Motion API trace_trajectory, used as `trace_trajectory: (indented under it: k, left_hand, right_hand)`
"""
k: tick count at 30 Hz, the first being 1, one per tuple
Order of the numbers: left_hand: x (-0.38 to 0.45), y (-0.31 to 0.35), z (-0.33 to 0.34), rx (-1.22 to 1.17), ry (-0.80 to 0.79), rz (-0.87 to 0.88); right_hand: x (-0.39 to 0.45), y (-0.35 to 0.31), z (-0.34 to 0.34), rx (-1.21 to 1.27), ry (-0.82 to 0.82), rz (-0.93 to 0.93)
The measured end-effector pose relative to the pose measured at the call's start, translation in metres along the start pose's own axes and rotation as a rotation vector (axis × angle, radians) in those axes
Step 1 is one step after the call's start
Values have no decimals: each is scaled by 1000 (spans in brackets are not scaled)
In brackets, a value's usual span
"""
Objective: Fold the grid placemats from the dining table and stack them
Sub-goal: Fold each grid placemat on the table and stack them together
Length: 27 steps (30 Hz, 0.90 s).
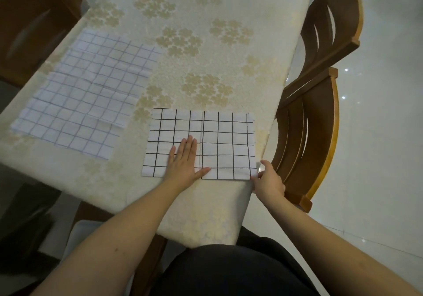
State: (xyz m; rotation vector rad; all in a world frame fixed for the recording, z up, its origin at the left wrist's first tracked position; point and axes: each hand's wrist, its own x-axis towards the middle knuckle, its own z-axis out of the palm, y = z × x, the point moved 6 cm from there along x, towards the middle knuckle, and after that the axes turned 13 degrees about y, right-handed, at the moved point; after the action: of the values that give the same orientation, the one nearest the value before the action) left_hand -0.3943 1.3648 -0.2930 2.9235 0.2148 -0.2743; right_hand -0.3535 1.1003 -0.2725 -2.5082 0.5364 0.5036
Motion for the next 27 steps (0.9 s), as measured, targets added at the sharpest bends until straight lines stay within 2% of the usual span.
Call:
trace_trajectory:
  k: [3,6,10,14,18,20,23,27]
  left_hand:
    - [0,0,-2,-36,-6,-6]
    - [-3,0,-10,-92,57,-4]
    - [-19,-11,-17,-107,191,-67]
    - [-41,-46,-24,-196,284,-354]
    - [-71,-78,-25,-256,283,-539]
    - [-84,-88,-32,-234,380,-623]
    - [-98,-103,-39,-279,480,-860]
    - [-97,-115,-28,-474,352,-1093]
  right_hand:
    - [-16,-9,-16,-63,158,-97]
    - [-38,-29,-20,-85,220,-340]
    - [-65,-60,10,-201,130,-735]
    - [-76,-82,50,-361,47,-942]
    - [-64,-87,70,-452,-32,-1003]
    - [-55,-79,72,-456,-56,-978]
    - [-47,-64,72,-454,-89,-950]
    - [-45,-59,75,-462,-119,-944]
